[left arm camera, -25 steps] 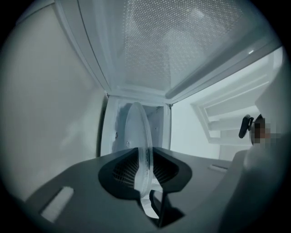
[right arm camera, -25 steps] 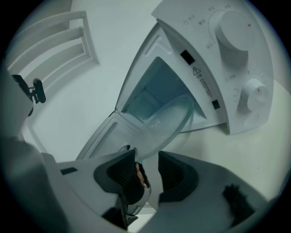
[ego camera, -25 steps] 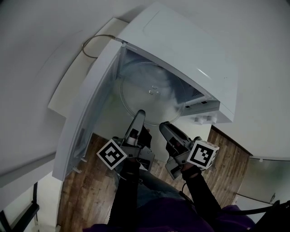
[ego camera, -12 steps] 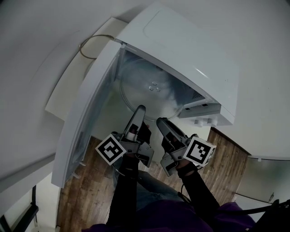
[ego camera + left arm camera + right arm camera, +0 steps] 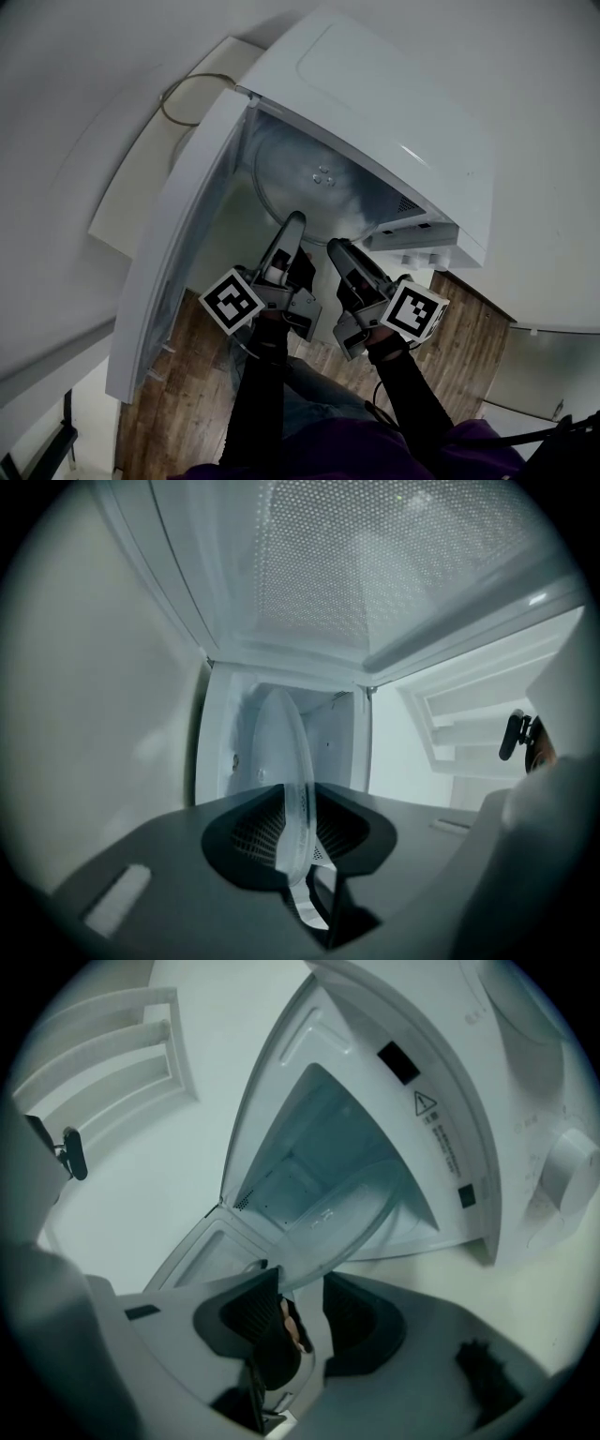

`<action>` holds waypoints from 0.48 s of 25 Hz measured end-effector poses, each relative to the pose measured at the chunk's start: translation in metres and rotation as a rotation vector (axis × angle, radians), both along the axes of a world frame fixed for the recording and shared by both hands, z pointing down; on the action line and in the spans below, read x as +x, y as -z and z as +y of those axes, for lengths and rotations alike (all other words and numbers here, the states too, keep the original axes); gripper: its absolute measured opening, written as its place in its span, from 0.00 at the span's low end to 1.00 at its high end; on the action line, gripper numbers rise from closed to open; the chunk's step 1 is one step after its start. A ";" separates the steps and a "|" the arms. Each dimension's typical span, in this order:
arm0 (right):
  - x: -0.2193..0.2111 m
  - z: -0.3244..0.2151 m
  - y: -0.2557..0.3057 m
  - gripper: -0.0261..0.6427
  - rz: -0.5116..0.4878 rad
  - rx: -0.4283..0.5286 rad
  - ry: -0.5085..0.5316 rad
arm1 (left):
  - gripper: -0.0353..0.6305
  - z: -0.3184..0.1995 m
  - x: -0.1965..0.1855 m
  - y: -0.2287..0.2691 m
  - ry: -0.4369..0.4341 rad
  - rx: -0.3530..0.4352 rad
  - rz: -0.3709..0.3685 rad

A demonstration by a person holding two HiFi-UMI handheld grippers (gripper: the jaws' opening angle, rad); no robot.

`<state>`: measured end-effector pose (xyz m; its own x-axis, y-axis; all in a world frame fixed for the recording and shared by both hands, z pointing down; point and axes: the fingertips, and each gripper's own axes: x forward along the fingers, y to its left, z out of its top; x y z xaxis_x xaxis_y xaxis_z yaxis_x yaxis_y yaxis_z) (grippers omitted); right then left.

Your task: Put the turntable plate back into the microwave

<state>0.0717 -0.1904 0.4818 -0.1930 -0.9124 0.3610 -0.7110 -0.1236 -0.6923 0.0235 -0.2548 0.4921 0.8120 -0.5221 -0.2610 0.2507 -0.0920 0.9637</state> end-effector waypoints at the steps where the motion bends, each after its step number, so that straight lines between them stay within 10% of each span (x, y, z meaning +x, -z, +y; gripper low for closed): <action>1: 0.000 0.001 0.001 0.27 0.005 0.000 -0.002 | 0.19 0.001 0.000 0.000 -0.002 -0.003 0.001; 12: 0.022 -0.018 -0.003 0.27 0.020 0.000 -0.009 | 0.19 -0.017 0.024 -0.007 -0.021 -0.026 0.001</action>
